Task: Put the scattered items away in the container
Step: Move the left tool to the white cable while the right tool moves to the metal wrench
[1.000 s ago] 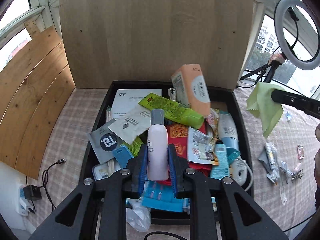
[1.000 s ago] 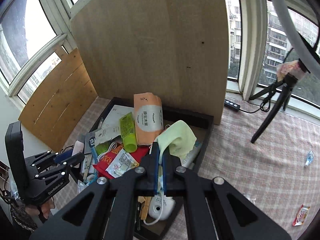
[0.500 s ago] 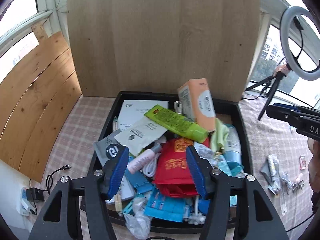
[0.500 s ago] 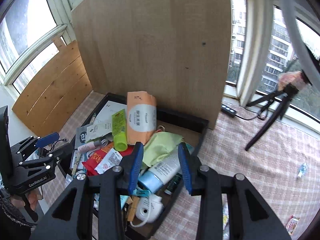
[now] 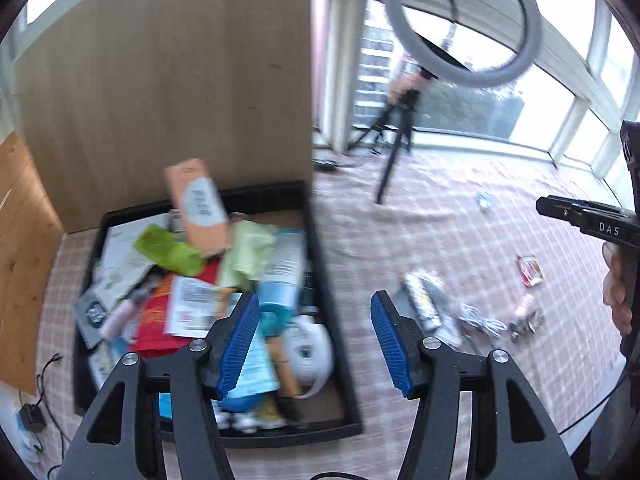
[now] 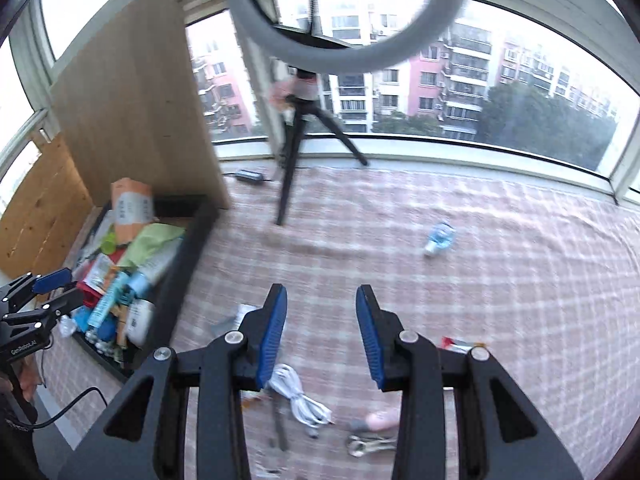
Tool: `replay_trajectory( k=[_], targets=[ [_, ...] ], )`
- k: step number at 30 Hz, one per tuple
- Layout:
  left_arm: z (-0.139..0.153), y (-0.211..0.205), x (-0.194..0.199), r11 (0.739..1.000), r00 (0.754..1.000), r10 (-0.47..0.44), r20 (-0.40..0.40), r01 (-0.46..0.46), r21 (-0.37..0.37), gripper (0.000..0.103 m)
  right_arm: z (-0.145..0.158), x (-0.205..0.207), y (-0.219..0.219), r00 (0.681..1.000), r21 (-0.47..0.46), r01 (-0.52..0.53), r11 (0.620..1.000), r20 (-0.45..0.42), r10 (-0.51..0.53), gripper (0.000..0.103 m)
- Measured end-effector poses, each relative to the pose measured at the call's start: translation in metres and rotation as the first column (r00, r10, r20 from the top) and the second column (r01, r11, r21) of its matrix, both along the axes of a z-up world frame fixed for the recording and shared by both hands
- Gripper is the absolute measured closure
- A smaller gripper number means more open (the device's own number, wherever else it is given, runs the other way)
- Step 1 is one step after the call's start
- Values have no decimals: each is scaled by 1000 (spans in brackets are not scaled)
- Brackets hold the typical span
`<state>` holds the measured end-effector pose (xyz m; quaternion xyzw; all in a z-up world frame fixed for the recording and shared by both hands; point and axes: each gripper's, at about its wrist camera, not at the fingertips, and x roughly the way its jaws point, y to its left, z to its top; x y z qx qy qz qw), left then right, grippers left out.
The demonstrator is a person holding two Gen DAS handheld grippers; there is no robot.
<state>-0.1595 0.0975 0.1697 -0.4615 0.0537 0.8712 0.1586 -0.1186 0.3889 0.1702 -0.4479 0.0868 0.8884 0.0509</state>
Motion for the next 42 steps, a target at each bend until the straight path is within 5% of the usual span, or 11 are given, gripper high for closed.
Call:
replay_trajectory(
  k=[3,9,15,26,35,42],
  targets=[
    [-18,39,-1,998,996,-66,65,64,26,60,-20,24,46,996,-16,64,998,56,-63,67],
    [-54,123,14,975,959,-219,179,222,2,60,-61,65,93,981,-63,86,994,181,-74,67],
    [-81,170,27,959,920,-278,276,283,23,60,-84,82,66,971,-50,-103,993,212,112,67],
    [-116,193,15,965,891,-242,385,262,0,60,-104,65,13,885,5,-418,908,229,406,67],
    [-110,203,4,971,915,-213,344,236,-28,57,-110,57,14,826,10,-510,860,283,487,67],
    [-111,196,-7,979,908,-184,376,201,-7,57,-113,54,8,774,32,-585,810,320,546,67]
  ],
)
